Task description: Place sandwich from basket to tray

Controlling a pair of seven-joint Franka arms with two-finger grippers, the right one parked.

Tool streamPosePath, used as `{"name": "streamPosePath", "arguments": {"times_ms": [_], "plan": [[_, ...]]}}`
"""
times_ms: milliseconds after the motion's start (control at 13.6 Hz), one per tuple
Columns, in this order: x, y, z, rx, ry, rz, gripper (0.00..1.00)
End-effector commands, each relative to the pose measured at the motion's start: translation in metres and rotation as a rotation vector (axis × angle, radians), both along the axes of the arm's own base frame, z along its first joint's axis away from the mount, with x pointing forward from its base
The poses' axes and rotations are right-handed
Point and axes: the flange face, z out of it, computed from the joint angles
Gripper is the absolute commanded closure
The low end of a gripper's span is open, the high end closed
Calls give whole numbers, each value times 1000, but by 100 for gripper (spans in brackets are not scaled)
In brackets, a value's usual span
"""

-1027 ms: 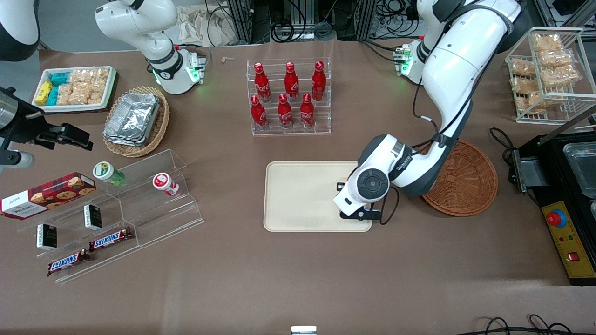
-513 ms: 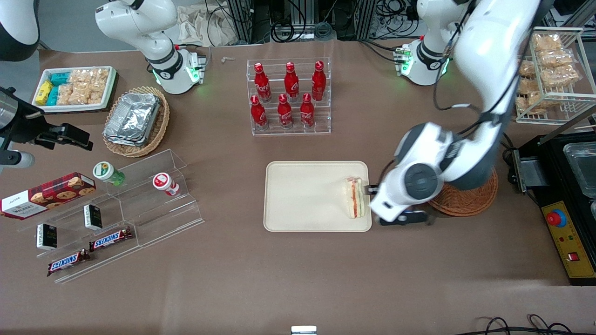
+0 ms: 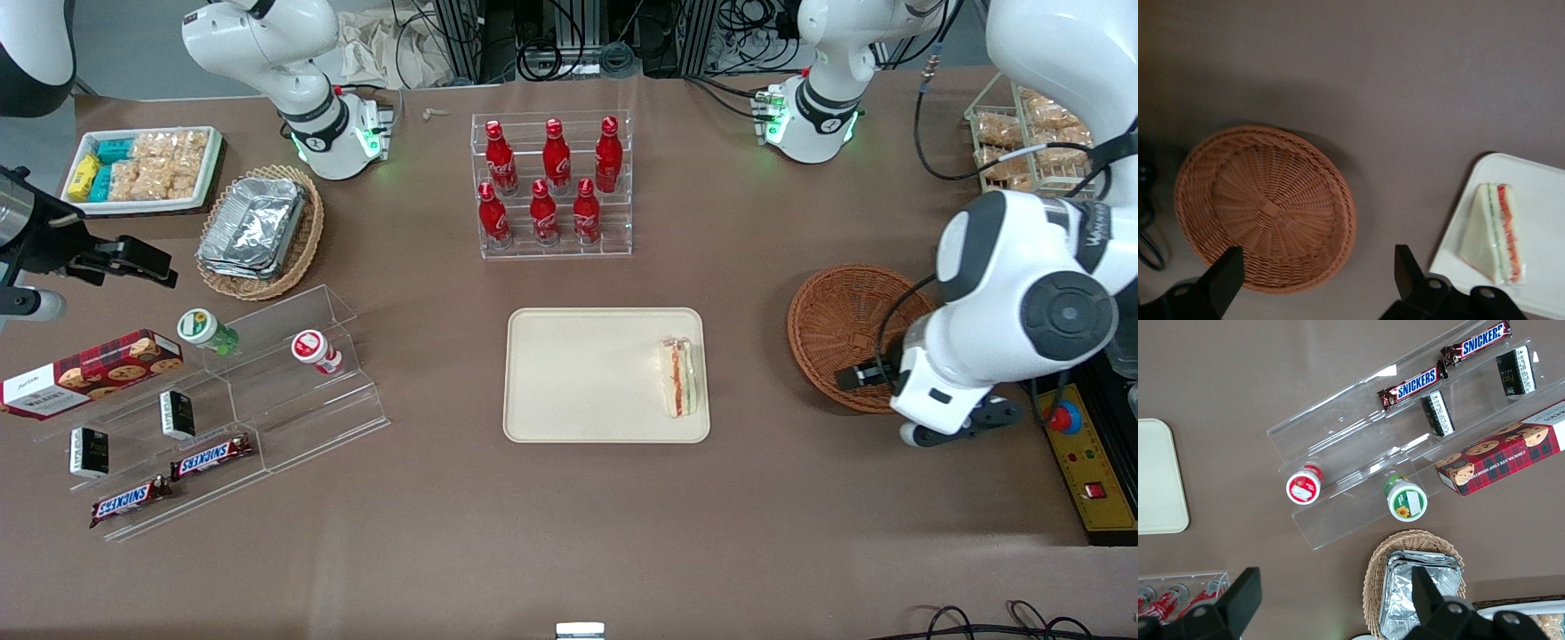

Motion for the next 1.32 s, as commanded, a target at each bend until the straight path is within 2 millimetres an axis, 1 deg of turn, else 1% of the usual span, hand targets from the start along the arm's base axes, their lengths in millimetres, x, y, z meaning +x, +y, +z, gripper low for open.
{"name": "streamPosePath", "arguments": {"times_ms": [0,73,147,293,367,440,587,807,880,1027,1100,1173,1247], "plan": [[-4,25,29,21,-14,-159,0],[-6,45,39,24,-16,-192,0],[-8,60,51,25,-22,-220,0],[-12,81,68,17,-22,-202,0],[-12,82,75,15,-19,-195,0],[-14,85,78,23,-5,-201,0],[-14,86,77,25,0,-193,0],[-13,80,73,32,5,-191,0],[-13,79,74,37,1,-161,0],[-13,82,72,37,1,-135,0],[-13,84,74,38,-3,-134,0],[-14,79,75,40,-4,-144,0],[-14,78,76,40,-4,-149,0]]}}
